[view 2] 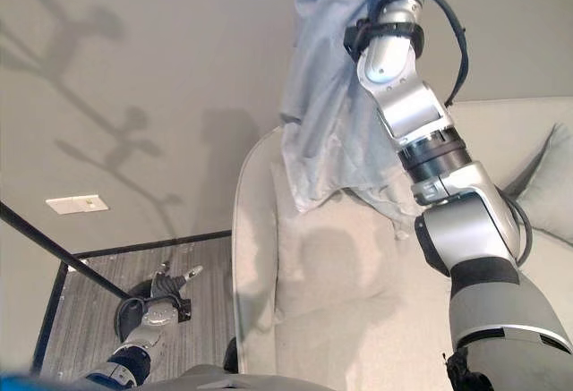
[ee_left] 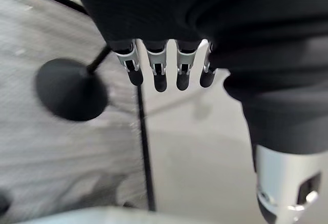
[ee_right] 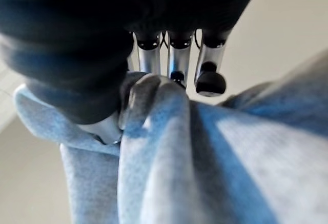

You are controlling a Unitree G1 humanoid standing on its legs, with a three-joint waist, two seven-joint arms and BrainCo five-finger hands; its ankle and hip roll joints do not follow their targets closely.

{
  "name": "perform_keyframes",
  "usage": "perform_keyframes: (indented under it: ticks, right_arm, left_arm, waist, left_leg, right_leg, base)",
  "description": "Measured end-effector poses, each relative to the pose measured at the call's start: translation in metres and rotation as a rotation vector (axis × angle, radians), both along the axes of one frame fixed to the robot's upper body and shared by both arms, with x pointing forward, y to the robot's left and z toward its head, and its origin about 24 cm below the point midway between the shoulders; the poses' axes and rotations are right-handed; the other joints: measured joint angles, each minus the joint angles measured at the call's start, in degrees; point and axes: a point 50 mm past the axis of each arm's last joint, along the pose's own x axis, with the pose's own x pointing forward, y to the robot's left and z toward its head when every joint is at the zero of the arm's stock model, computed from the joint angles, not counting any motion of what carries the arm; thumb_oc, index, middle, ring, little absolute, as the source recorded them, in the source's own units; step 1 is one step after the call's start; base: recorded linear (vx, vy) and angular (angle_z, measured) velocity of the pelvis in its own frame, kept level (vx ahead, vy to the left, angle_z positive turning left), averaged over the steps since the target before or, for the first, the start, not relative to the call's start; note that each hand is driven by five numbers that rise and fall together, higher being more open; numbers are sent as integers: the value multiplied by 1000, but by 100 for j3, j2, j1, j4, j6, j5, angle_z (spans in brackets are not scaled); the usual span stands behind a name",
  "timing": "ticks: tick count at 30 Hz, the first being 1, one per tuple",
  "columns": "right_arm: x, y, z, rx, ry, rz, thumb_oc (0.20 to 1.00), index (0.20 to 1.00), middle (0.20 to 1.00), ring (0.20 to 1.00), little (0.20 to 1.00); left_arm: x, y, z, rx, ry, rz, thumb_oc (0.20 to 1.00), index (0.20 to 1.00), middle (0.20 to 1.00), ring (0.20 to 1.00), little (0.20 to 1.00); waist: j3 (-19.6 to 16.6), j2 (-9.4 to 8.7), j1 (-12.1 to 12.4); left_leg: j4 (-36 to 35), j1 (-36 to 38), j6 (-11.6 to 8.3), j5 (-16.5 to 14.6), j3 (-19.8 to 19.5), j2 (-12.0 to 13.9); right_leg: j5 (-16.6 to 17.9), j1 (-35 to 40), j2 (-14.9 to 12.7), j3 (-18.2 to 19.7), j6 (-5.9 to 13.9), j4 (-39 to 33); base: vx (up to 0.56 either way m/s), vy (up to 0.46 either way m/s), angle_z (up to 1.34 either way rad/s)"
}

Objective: Hang the clothes on the sofa on the clothes rack.

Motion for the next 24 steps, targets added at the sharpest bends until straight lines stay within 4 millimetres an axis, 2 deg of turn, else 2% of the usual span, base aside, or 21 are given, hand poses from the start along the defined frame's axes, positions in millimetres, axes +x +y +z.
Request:
perform_keyframes:
  ticks: [5,8,14,18,19,22,24]
  right_arm:
    - [-7,22,14,-10,-58,82,200,200,200,200,200]
    - [-8,39,23,-9,-81,140,200,200,200,200,200]
    - [-11,44,28,17,-97,201,200,200,200,200,200]
    - [-12,46,28,24,-93,216,200,200,200,200,200]
    - [-14,48,29,19,-100,235,200,200,200,200,200]
    - [-15,52,28,16,-91,261,200,200,200,200,200]
    - [-19,61,26,-4,-93,296,200,200,200,200,200]
  left_arm:
    - [28,5,25,145,-109,-23,1000,1000,1000,1000,1000]
    - [50,13,50,273,-203,-34,1000,1000,1000,1000,1000]
    - [68,11,72,335,-298,-25,1000,1000,1000,1000,1000]
    - [80,-14,95,286,-433,-102,1000,1000,1000,1000,1000]
    - [84,-36,110,239,-523,-196,1000,1000,1000,1000,1000]
    - [88,-70,115,158,-552,-325,1000,1000,1000,1000,1000]
    - [88,-86,114,113,-543,-394,1000,1000,1000,1000,1000]
  waist:
    - [-33,-53,41]
    - [-90,-122,25]
    - [-201,-229,-14]
    - [-209,-220,-90]
    - [-218,-203,-112]
    - [-252,-146,-151]
    - [-278,-98,-205]
  left_leg:
    - [0,33,-8,12,-73,-16]
    - [-1,34,-57,-6,-108,-8]
    - [0,33,-60,-8,-126,-24]
    - [0,31,-56,6,-135,-33]
    - [0,20,-51,16,-138,-37]
    - [5,20,-51,17,-140,-37]
    - [16,19,-54,14,-137,-33]
  right_leg:
    - [-4,69,7,-92,4,-13]
    - [-10,74,24,-119,11,3]
    - [-12,74,12,-121,11,7]
    - [-12,72,13,-131,11,21]
    - [-13,62,14,-131,13,28]
    - [-29,49,18,-123,25,59]
    - [-32,48,24,-117,24,66]
  base:
    - [-9,0,9]
    - [-4,-1,1]
    - [-2,1,1]
    - [-6,0,1]
    - [-31,-9,0]
    - [-14,-4,0]
    - [-17,-4,0]
